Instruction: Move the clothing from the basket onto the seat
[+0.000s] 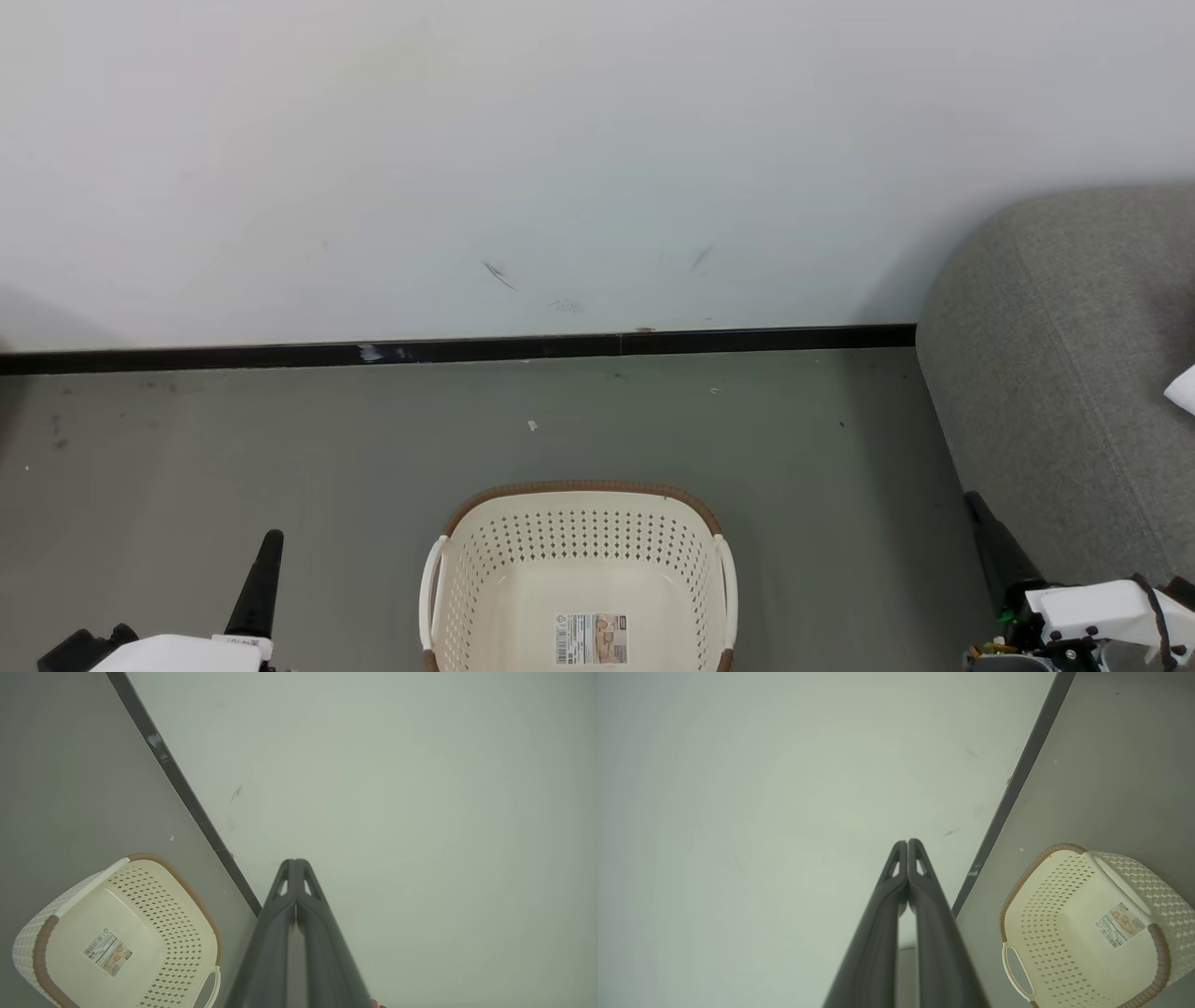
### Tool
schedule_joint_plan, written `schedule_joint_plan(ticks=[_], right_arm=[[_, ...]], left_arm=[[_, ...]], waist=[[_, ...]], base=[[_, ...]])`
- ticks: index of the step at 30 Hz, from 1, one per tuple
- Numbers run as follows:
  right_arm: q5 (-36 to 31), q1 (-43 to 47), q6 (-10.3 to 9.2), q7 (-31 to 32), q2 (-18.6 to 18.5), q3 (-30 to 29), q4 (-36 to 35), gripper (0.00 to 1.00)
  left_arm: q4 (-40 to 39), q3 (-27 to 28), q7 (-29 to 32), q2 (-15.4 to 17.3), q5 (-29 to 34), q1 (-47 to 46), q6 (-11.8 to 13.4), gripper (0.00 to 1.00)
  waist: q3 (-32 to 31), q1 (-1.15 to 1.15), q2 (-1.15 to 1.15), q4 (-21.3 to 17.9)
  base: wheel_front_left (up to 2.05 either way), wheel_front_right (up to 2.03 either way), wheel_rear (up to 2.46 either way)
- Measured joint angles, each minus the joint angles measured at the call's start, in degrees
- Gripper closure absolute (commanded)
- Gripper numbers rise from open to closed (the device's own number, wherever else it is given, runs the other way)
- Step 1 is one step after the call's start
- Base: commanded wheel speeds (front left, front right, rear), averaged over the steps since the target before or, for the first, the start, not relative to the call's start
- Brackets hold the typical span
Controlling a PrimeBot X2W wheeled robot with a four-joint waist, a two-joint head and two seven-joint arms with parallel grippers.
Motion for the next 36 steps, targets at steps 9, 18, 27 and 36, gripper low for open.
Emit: schedule_joint_plan(ticks=[9,18,27,36], right_arm=[[7.19,-1.02,0.0,1.68,-0.11,-1.45,-0.73,1.0],[11.25,-1.1,0.0,2.5,-0.23,-2.08,-0.87,1.0],[11.25,-1.12,0.0,2.85,-0.23,-2.12,-0.87,1.0],[11.25,-1.13,0.0,2.85,-0.23,-2.18,-0.86,1.0]], left_arm=[[0.69,1.76,1.37,-0.47,-5.77,-0.65,-1.03,1.0],[1.1,2.96,2.49,-0.77,-9.2,-1.84,-1.53,1.0],[1.31,3.02,2.7,-0.83,-9.2,-1.85,-1.54,1.0],[1.38,3.03,2.72,-0.86,-9.2,-1.86,-1.54,1.0]], waist=[[-0.03,-0.01,0.0,-0.24],[-0.04,-0.01,0.0,-0.37],[-0.04,-0.01,0.0,-0.37],[-0.04,-0.01,0.0,-0.37]], base=[[0.0,0.0,0.0],[0.0,0.0,0.0],[0.0,0.0,0.0],[0.0,0.0,0.0]])
